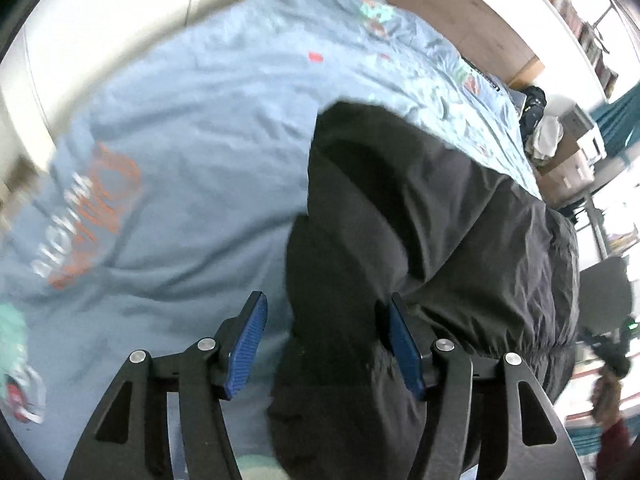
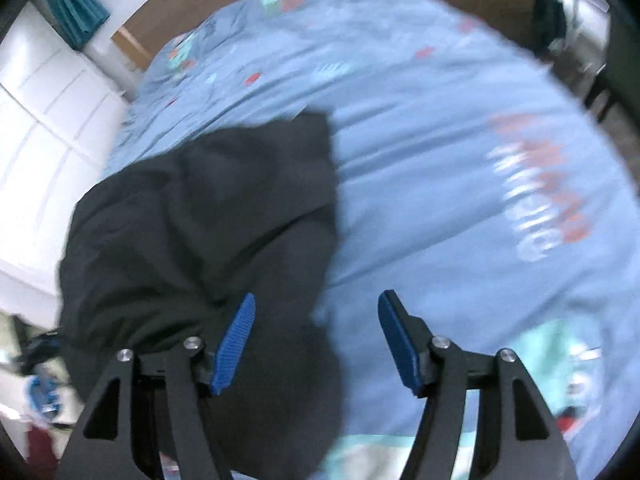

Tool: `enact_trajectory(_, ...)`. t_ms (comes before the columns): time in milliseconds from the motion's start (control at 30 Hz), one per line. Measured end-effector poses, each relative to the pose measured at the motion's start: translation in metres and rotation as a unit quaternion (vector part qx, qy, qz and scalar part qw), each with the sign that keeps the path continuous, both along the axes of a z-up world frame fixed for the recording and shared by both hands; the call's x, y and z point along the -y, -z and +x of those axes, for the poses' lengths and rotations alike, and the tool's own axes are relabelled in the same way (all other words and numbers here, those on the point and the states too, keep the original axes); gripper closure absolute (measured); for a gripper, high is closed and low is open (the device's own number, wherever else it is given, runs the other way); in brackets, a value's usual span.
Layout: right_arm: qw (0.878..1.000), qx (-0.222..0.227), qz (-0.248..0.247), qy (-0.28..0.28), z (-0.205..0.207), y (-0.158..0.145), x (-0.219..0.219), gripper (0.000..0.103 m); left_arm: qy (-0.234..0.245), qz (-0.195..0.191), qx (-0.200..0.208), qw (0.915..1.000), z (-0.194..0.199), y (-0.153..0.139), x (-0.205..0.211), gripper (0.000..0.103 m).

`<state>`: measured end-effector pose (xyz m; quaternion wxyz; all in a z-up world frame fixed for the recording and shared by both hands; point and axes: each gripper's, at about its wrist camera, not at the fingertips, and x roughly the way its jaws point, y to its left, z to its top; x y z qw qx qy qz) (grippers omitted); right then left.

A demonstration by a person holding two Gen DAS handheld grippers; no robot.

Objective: Fold large clothes

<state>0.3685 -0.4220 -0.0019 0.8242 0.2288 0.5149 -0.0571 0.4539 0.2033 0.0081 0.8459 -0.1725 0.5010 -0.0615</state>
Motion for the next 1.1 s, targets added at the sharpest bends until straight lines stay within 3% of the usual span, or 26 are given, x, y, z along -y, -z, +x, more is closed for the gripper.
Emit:
enact_trajectory(167,0.997,0.056,-0.043,-0.003,-0.017,-0.038,-0.002,0.04,-0.01,0.019,0.035,0.9992,-0.018,-0.006,-0.008,0.04)
enact_trajectory(367,0.992,0.1,-0.071,-0.019,-0.023,-0.029,-0.038,0.039,-0.028,0.06,0.078,0.9947,-0.039,-0.009,0.001,0.039)
enact_trajectory(500,0.986,0.133,-0.091,-0.039,-0.03,-0.028,-0.067,0.038,-0.025,0.106,0.132,0.9853,-0.054,-0.015,0.028,0.019)
enact_trajectory(600,0.979,0.165,-0.106,-0.057,-0.03,-0.032,-0.092,0.029,-0.021,0.12,0.182,0.9758,-0.06,-0.025,0.049,0.014)
enact_trajectory(700,0.968,0.206,-0.126,-0.073,-0.028,-0.043,-0.117,0.021,-0.019,0.11,0.214,0.9703,-0.063,-0.035,0.063,0.011)
enact_trajectory(900,0.952,0.256,-0.13,-0.105,-0.033,-0.062,-0.16,0.006,0.006,0.13,0.26,0.9569,-0.085,-0.053,0.088,0.006)
enact_trajectory(1100,0.952,0.249,-0.137,-0.117,-0.065,-0.069,-0.195,0.001,0.011,0.128,0.251,0.9594,-0.13,-0.056,0.104,0.001)
